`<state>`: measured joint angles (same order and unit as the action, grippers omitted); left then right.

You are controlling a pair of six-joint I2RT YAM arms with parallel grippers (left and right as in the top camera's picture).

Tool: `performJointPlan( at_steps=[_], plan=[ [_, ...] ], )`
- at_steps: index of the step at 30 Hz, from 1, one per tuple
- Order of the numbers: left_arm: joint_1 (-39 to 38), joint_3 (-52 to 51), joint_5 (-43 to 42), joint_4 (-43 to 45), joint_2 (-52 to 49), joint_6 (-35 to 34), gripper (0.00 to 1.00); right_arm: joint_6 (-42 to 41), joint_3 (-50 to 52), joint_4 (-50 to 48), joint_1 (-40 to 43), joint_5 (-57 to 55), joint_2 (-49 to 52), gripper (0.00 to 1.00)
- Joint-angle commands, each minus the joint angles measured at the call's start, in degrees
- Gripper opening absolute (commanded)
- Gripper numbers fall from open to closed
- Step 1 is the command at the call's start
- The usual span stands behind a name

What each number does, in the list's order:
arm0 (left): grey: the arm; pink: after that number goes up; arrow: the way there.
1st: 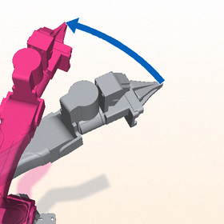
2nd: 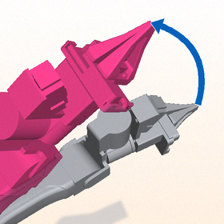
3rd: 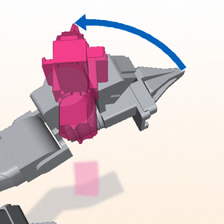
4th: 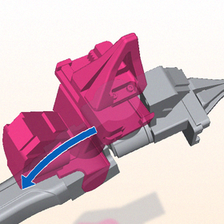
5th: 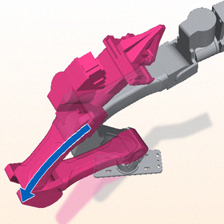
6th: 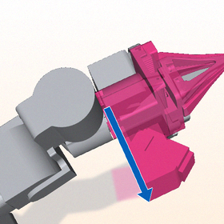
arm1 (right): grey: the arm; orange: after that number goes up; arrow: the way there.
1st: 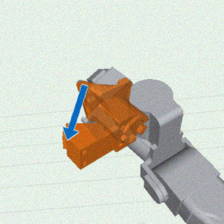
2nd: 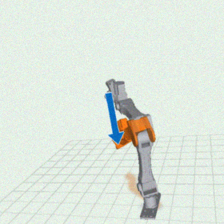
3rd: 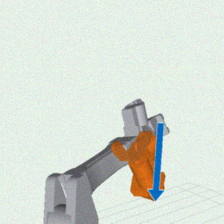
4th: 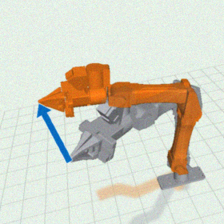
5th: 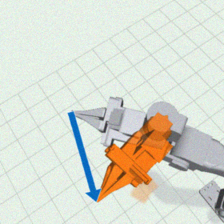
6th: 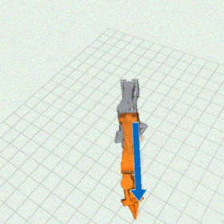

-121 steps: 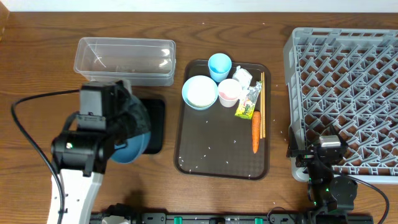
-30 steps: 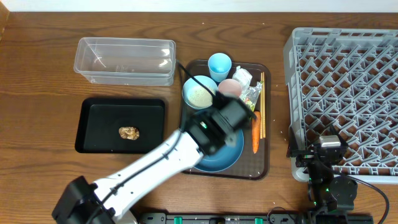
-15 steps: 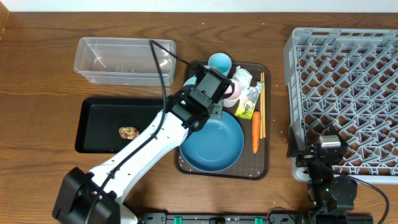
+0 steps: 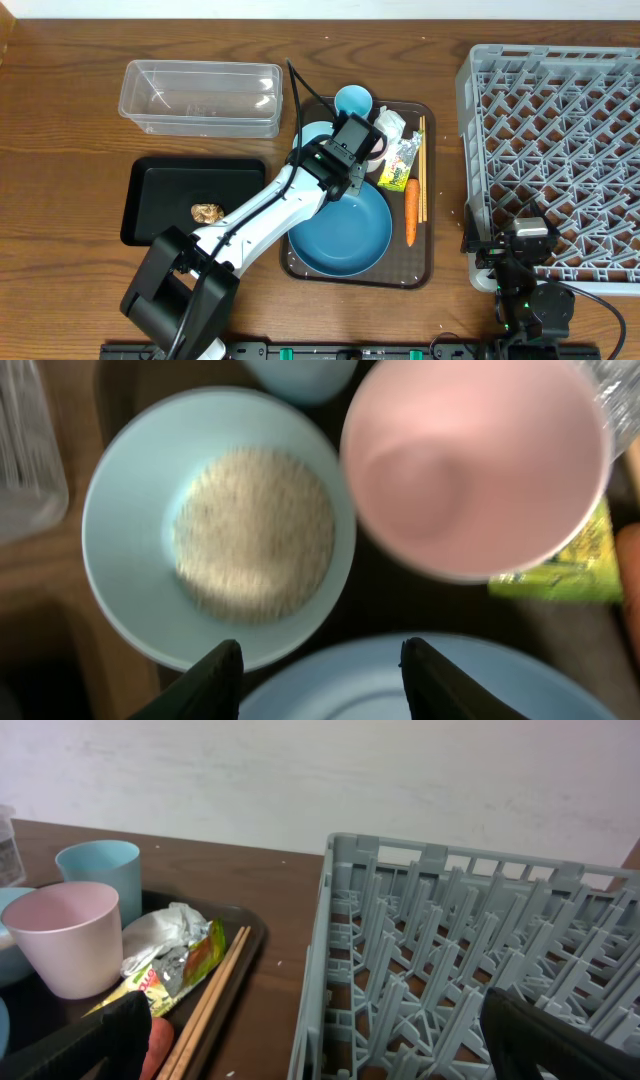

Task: Sort waste into correct bins and load items into the dishwasher rack
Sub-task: 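Move the left gripper to the light-blue rice bowl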

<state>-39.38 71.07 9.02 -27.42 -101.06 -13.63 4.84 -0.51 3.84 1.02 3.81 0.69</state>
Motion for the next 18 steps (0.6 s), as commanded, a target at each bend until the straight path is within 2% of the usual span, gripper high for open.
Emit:
performJointPlan(
  at_steps=[1,12,18],
  plan=[
    [0.1,0.8,1.1,1.9,0.1,1.6,0.52,-0.5,0.2,0.1,0.5,-0.4,-0.3,0.99],
    [3.7,0.7,1.1,2.4,-1.3,0.8,0.52,-0.5,0.2,0.1,0.5,-0.4,-0.3,0.99],
    [5.1,0.7,-3.0,1.7,-1.5,0.3,0.52,-0.5,0.2,0.1,0.5,-0.4,-0.3,0.99]
  ],
)
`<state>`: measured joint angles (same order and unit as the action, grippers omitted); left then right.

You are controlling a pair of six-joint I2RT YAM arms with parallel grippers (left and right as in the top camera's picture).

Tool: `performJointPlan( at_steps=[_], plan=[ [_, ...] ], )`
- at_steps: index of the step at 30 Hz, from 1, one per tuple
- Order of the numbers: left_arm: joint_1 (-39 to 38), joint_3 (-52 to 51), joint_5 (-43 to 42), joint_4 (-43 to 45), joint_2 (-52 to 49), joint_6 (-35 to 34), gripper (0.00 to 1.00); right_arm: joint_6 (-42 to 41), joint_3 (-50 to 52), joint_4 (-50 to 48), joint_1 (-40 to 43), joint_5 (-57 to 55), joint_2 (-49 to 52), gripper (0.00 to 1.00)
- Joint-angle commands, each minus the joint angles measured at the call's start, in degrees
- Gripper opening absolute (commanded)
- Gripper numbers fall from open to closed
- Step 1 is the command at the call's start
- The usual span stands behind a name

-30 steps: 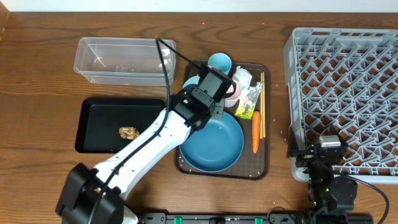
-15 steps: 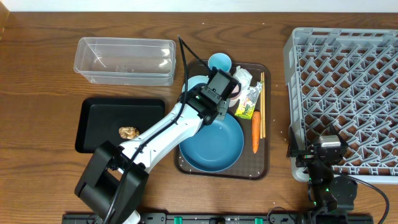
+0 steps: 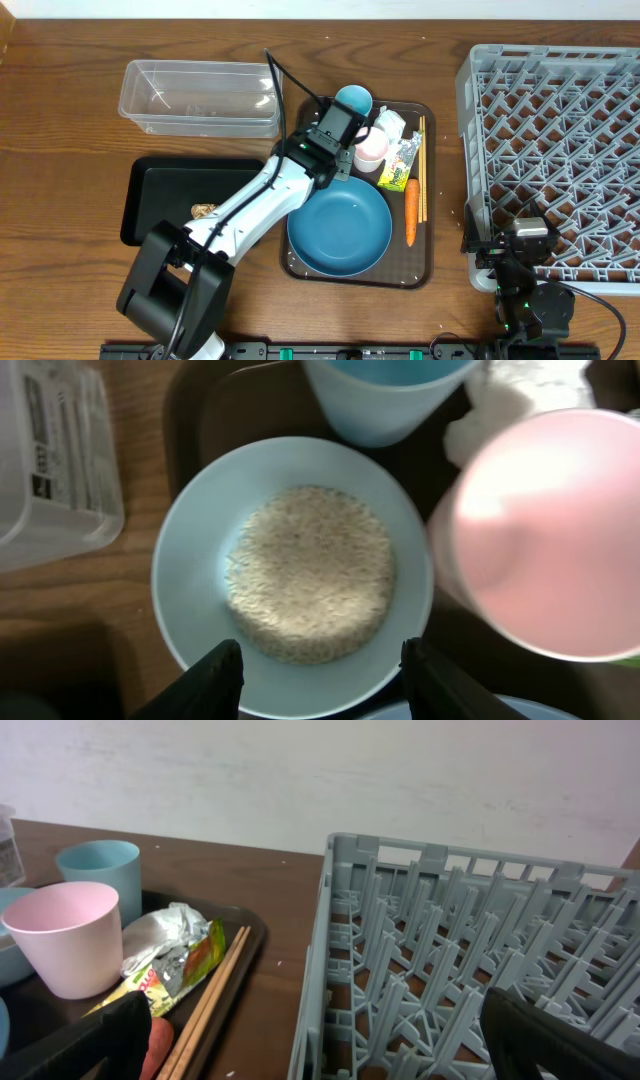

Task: Sort waste into correct bins and load items into the dishwasher rack
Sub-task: 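Move the left gripper to the light-blue rice bowl, then lower the left gripper and grasp the rice bowl rim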

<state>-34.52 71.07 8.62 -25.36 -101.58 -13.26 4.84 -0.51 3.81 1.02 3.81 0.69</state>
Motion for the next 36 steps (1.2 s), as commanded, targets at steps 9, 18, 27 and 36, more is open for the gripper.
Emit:
performJointPlan(
  at_steps=[9,18,27,36],
  plan=[
    [0.1,-0.8,-3.7,0.2,-1.2,-0.1,0.52,-0.5,0.2,0.1,0.5,-0.4,-0.3,0.99],
    [0.1,-2.2,-5.7,1.3,-1.6,-0.1,0.52,-0.5,0.2,0.1,0.5,-0.4,-0.3,0.99],
    [0.1,-2.3,-6.5,3.5,-3.8,0.2,0.52,-0.5,0.2,0.1,0.5,-0.4,-0.3,0.99],
    [0.1,-2.3,-6.3,4.9,-6.3,0.6,0.52,-0.5,0.2,0.1,0.5,-0.4,-0.3,0.99]
  ],
)
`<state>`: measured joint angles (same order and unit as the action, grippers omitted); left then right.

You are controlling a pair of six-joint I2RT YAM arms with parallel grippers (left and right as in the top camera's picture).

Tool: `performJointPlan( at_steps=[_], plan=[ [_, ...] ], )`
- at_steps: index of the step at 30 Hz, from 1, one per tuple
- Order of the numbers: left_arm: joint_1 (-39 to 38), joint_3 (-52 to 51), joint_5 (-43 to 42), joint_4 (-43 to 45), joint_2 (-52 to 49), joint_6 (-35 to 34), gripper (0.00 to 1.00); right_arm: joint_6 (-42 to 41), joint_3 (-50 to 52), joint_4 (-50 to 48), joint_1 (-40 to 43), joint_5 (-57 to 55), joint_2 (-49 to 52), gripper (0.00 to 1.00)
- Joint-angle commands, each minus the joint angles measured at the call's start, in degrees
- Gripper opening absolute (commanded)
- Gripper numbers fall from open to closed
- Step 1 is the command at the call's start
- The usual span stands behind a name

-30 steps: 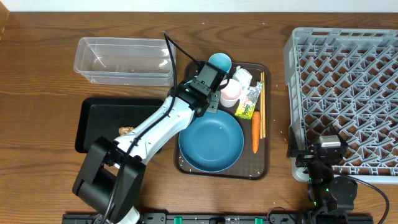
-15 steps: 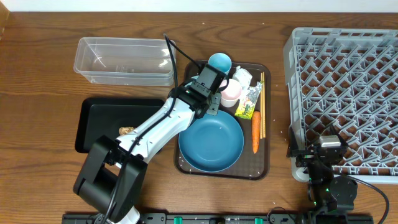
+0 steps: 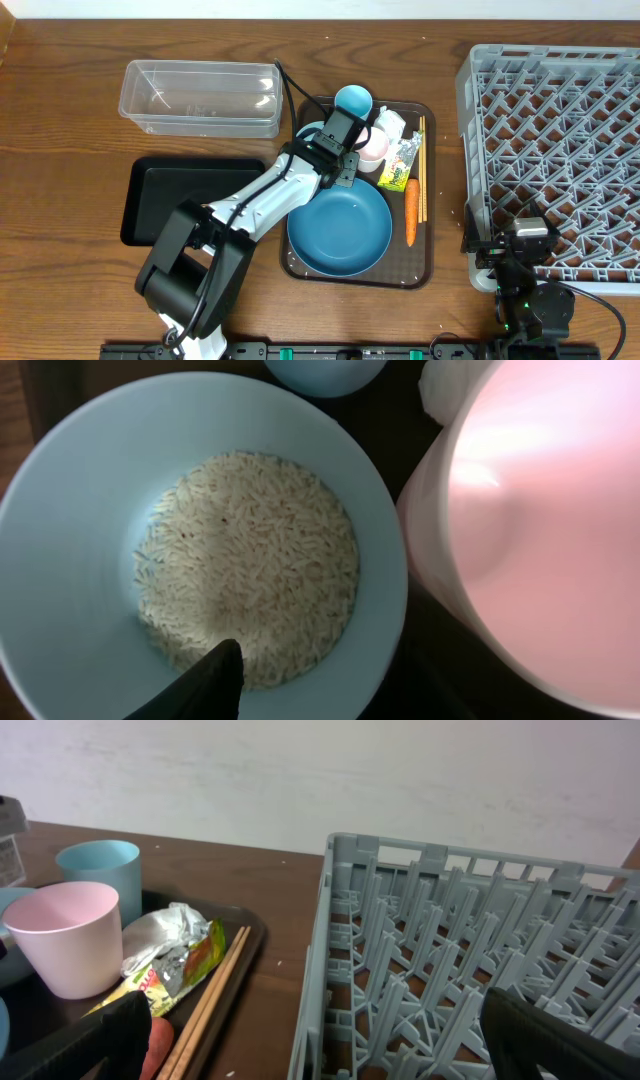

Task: Sort waste into correct bins and load items into the dishwasher rack
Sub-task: 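Lower the left gripper and grasp the rice bowl rim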

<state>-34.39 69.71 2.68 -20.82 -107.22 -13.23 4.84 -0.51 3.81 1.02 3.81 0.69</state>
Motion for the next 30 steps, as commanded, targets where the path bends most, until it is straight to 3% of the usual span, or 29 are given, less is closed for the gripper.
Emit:
performJointPlan(
  at_steps=[1,26,30],
  plan=[
    [-0.1,-0.9,-0.2,0.4,-0.6,0.6,0.52,-0.5,0.2,0.1,0.5,-0.4,-0.3,0.99],
    [0.0,-0.9,-0.1,2.4,-3.3,2.7,0.52,-0.5,0.2,0.1,0.5,-0.4,-0.3,0.99],
    [0.0,-0.9,-0.1,2.5,-3.3,2.7,0.48,-0.5,0.2,0.1,0.5,-0.4,-0.3,0.99]
  ],
)
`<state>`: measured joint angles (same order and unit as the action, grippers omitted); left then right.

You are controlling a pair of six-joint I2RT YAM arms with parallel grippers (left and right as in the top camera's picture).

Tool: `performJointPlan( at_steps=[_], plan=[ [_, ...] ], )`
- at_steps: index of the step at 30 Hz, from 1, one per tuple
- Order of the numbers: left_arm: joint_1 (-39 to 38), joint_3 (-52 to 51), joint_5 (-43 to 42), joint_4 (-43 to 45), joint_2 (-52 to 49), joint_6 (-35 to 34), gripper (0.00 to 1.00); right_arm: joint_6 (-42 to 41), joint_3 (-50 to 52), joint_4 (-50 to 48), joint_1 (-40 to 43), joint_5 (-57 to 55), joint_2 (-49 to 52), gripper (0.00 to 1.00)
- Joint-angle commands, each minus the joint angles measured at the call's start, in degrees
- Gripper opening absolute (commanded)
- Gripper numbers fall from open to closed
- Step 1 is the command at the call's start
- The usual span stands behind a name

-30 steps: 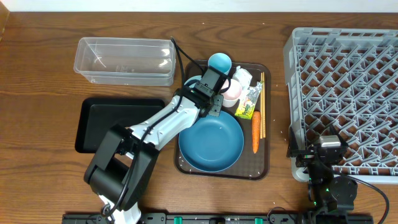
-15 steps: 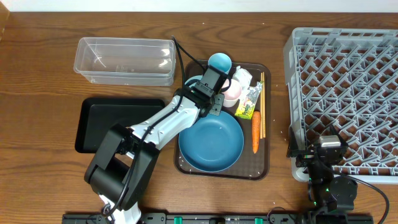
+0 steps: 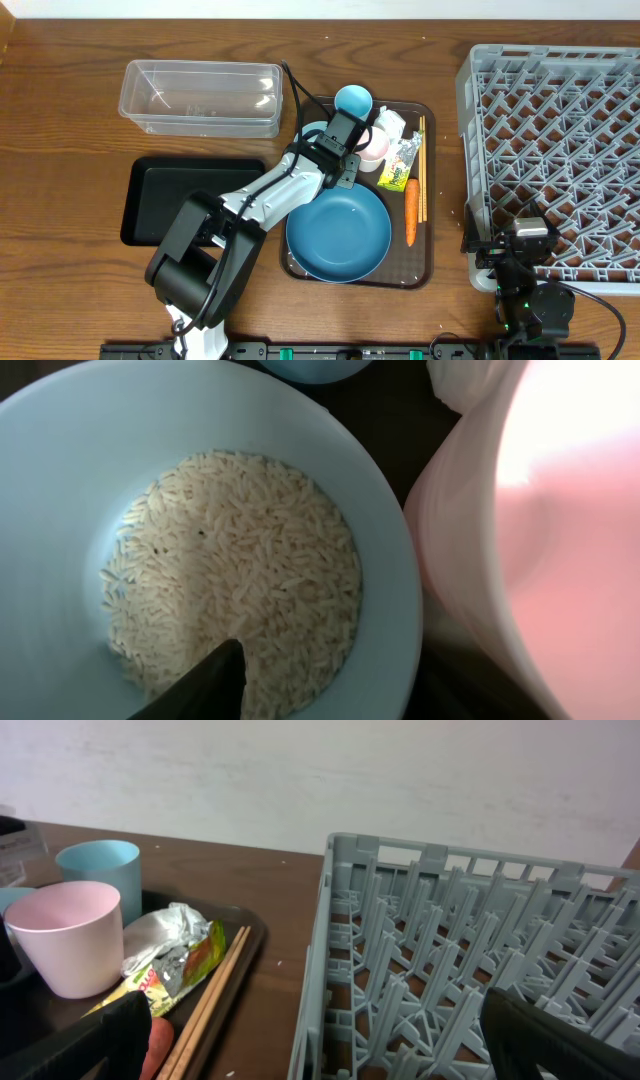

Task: Sort waste into correct bins and load items into the dishwasher rack
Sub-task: 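Lower the left gripper and grasp the rice bowl rim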

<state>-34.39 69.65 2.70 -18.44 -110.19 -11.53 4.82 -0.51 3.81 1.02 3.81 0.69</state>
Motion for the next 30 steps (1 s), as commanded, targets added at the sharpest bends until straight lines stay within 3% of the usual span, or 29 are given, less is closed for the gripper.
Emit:
performJointPlan(
  at_steps=[1,7,11,15,22,30],
  plan=[
    [0.0,-0.9,-0.1,0.1,-0.3,1.0,0.46,-0.5,0.2,0.1,0.5,-0.4,-0.3,0.99],
    [0.0,-0.8,-0.2,-0.2,-0.3,1.0,0.27,-0.5,0.2,0.1,0.5,-0.4,-0.3,0.99],
    [0.0,-0.8,-0.2,-0.8,-0.2,1.0,0.21,-0.5,0.2,0.1,0.5,-0.4,-0.3,0.99],
    [0.0,-0.8,-0.2,-1.2,0.6,1.0,0.19,-0.5,0.2,0.1,0.5,-0.4,-0.3,0.99],
    [0.0,-0.8,-0.2,-1.8,4.0,1.0,0.07,-0.5,0.2,0.1,0.5,-0.4,-0.3,0.99],
    [0.0,-0.8,-0.2,-2.6,5.8,0.7,0.06,-0.5,0.2,0.1,0.5,-0.4,-0.3,0.99]
  ],
)
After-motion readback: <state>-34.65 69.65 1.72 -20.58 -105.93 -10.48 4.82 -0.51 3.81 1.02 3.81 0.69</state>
